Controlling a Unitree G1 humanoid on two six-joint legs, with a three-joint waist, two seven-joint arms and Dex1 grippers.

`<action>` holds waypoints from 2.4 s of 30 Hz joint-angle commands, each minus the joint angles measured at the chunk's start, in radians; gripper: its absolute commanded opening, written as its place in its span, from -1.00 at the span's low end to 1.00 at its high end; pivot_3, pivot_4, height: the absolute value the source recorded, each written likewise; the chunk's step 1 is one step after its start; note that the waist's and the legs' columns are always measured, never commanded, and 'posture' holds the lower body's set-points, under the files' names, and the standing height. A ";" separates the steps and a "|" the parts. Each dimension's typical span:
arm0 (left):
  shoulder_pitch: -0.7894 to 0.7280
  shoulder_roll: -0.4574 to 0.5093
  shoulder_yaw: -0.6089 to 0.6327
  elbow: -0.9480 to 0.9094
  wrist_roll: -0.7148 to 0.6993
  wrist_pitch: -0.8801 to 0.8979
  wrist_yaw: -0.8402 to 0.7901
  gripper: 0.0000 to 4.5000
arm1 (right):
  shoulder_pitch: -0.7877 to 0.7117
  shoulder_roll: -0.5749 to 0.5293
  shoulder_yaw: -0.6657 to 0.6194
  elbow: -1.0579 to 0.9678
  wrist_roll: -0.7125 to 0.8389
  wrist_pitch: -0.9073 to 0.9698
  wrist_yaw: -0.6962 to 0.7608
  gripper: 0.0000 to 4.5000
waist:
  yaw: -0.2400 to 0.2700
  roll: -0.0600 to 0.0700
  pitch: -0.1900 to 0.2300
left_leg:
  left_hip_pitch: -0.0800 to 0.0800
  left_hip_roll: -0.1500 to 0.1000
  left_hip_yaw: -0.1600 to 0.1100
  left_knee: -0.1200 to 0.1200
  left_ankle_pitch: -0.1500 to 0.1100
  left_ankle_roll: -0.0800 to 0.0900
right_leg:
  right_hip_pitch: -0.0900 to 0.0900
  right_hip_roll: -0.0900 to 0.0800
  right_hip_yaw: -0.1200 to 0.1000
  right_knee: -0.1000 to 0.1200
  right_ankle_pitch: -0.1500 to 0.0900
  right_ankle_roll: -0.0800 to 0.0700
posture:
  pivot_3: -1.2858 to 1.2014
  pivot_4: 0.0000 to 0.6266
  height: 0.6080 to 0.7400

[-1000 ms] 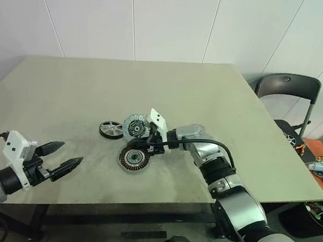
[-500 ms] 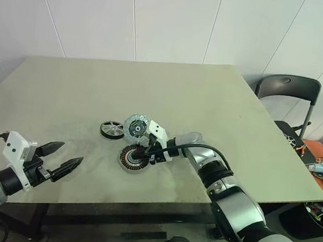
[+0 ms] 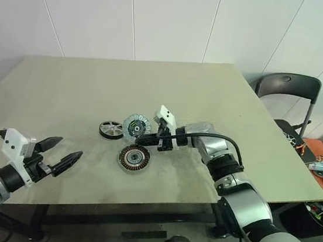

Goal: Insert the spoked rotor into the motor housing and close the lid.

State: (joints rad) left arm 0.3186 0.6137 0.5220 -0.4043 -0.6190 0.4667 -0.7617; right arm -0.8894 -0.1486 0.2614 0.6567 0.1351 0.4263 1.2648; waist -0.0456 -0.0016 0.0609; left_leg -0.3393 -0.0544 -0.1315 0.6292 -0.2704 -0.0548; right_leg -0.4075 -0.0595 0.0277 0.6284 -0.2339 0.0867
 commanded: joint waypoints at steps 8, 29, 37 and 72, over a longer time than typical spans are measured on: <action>-0.013 0.007 -0.014 -0.012 0.010 -0.024 0.006 1.00 | 0.046 0.042 0.080 0.039 -0.054 -0.036 -0.027 -0.98 | 0.000 0.000 0.000 | 0.000 0.000 0.000 0.000 0.000 0.000 | 0.000 0.000 0.000 0.000 0.000 0.000 | 0.03 -1.00 1.00; -0.031 -0.003 -0.013 -0.005 0.012 -0.030 0.035 1.00 | -0.022 -0.012 -0.013 -0.021 0.002 0.021 -0.014 -0.98 | 0.000 0.000 0.000 | 0.000 0.000 -0.001 -0.001 0.000 0.000 | 0.000 0.000 0.000 0.000 0.000 0.000 | 0.03 -1.00 1.00; -0.042 -0.032 -0.005 0.004 0.024 -0.010 0.131 1.00 | 0.000 -0.084 0.008 -0.153 0.013 0.013 0.065 -0.98 | 0.002 0.000 0.000 | -0.001 0.000 0.000 0.000 0.000 0.000 | 0.000 -0.001 0.000 -0.001 0.000 0.000 | 0.03 -1.00 1.00; -0.529 -0.500 -0.016 0.471 -0.348 0.252 0.498 1.00 | 0.082 -0.243 0.039 -0.398 0.061 -0.082 0.174 0.99 | 0.009 -0.004 0.000 | -0.002 -0.001 -0.002 0.000 0.000 0.000 | 0.004 -0.001 -0.002 -0.008 0.002 0.004 | 0.03 -1.00 1.00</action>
State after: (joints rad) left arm -0.1812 0.1196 0.4865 0.0757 -0.9253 0.7282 -0.2719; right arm -0.7971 -0.3883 0.3125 0.3026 0.1728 0.3560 1.4398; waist -0.0366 -0.0051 0.0606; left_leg -0.3414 -0.0558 -0.1333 0.6297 -0.2703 -0.0548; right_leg -0.4038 -0.0611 0.0254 0.6205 -0.2314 0.0911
